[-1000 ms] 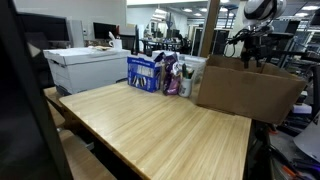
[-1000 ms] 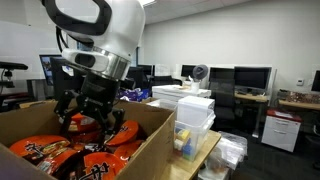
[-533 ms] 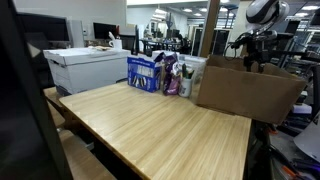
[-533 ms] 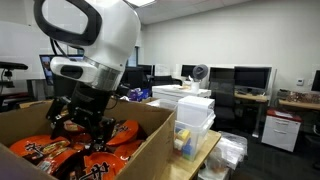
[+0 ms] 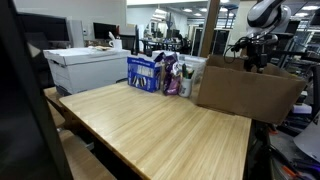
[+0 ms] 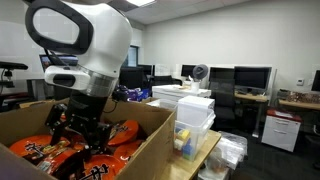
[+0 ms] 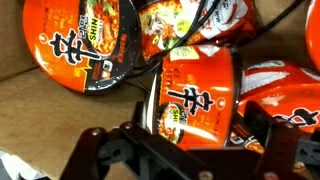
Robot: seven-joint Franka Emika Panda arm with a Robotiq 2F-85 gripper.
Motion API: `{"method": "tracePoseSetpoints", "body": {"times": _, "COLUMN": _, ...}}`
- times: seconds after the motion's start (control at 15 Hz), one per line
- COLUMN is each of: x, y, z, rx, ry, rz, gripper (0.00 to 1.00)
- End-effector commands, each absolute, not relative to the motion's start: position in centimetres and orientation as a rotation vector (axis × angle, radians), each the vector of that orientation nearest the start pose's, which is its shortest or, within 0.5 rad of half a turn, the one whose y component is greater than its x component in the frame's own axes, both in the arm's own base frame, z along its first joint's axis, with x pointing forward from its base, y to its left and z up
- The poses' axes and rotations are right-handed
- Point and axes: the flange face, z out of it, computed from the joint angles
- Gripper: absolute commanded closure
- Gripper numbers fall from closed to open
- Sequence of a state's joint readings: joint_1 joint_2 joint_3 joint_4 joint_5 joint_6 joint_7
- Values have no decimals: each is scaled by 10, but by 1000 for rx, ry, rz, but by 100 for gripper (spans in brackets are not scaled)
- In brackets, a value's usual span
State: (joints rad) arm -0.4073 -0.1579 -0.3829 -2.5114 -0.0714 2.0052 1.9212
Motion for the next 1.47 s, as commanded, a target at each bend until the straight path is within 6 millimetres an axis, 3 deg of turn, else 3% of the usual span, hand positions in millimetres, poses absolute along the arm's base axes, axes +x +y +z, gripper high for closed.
{"method": "tracePoseSetpoints", "body": {"times": 0.0, "x": 283, "y": -279, "z": 302, "rx": -724, "ry": 3237, "rz": 450, "gripper": 0}}
{"method": "tracePoseSetpoints", "body": {"times": 0.53, "x": 283, "y": -267, "z": 287, "rx": -717, "ry": 3346, "rz": 422, "gripper": 0}}
{"method": "tracePoseSetpoints", "body": {"times": 1.27, "x": 287, "y": -266, "z": 271, "rx": -766, "ry": 3380, "rz": 445, "gripper": 0}}
{"method": "tracePoseSetpoints", "body": {"times": 1.33, "x": 287, "y": -266, "z": 270, "rx": -774, "ry": 3371, "rz": 461, "gripper": 17}}
{"method": "tracePoseSetpoints", "body": {"times": 1.4, "x": 288, "y": -265, "z": 269, "rx": -782, "ry": 3367, "rz": 472, "gripper": 25}}
